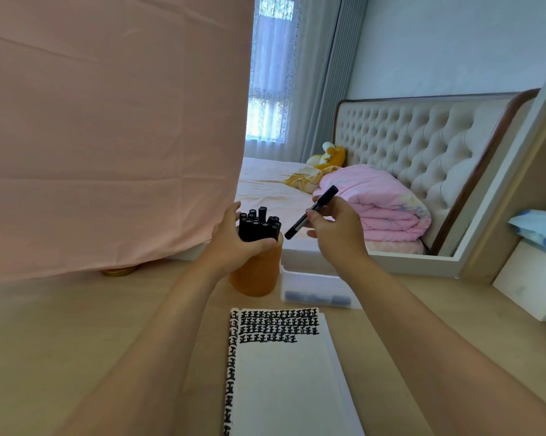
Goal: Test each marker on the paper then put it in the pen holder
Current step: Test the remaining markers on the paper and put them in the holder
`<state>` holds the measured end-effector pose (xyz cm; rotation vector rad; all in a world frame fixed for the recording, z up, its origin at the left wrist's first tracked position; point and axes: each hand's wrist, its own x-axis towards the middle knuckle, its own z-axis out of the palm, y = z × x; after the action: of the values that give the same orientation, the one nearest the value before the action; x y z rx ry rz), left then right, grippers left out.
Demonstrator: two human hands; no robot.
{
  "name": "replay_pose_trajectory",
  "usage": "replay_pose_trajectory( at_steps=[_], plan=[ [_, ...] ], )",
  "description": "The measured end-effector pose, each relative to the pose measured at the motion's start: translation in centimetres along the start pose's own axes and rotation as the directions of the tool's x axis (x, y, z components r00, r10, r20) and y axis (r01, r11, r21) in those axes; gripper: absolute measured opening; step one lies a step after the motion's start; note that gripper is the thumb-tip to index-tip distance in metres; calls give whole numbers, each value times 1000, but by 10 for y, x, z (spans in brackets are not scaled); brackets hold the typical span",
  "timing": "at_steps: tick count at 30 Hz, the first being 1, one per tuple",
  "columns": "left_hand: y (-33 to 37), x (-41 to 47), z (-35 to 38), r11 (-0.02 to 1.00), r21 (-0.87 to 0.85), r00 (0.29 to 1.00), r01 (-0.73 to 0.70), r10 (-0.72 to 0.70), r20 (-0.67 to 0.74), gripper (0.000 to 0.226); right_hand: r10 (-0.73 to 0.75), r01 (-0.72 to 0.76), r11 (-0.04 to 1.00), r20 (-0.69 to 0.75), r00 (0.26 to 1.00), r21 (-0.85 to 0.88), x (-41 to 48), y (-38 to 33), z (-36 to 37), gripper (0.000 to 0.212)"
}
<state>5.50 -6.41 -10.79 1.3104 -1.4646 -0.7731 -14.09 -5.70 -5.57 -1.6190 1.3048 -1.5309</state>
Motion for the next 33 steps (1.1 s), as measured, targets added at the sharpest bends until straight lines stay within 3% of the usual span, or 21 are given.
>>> replay_pose_trajectory(
  at_steps=[2, 7, 14, 18, 20, 25, 29, 33],
  plan=[
    [-7, 7, 1, 998, -64, 1000, -2, 4, 29, 114, 2, -3, 1000, 6, 1000, 14, 7, 3, 8, 26],
    [-8, 21, 0, 992, -77, 994, -97, 100, 33, 69, 10, -10, 1000, 52, 999, 5, 21, 8, 22, 26],
    [-5, 22, 4, 985, -105, 988, -139, 145, 49, 79, -26, 47, 994, 208, 978, -101, 36, 2, 26, 24],
    [-4, 21, 2, 988, -89, 983, -129, 140, 119, 108, 2, 69, 975, 317, 948, -212, 41, 1, 31, 25],
    [-1, 20, -2, 991, -59, 981, -118, 125, 149, 111, 0, 83, 971, 344, 939, -224, 42, 1, 32, 26],
    [3, 18, 0, 982, -29, 981, -187, 188, 46, 95, -182, 277, 927, 346, 921, -252, 36, 3, 29, 60],
    [5, 17, 2, 974, -56, 975, -219, 220, 10, 96, -231, 339, 901, 363, 903, -269, 34, 2, 30, 36],
    [3, 16, -3, 986, -68, 978, -150, 158, 133, 108, -137, 251, 910, 332, 933, -331, 38, 6, 34, 26]
  ],
)
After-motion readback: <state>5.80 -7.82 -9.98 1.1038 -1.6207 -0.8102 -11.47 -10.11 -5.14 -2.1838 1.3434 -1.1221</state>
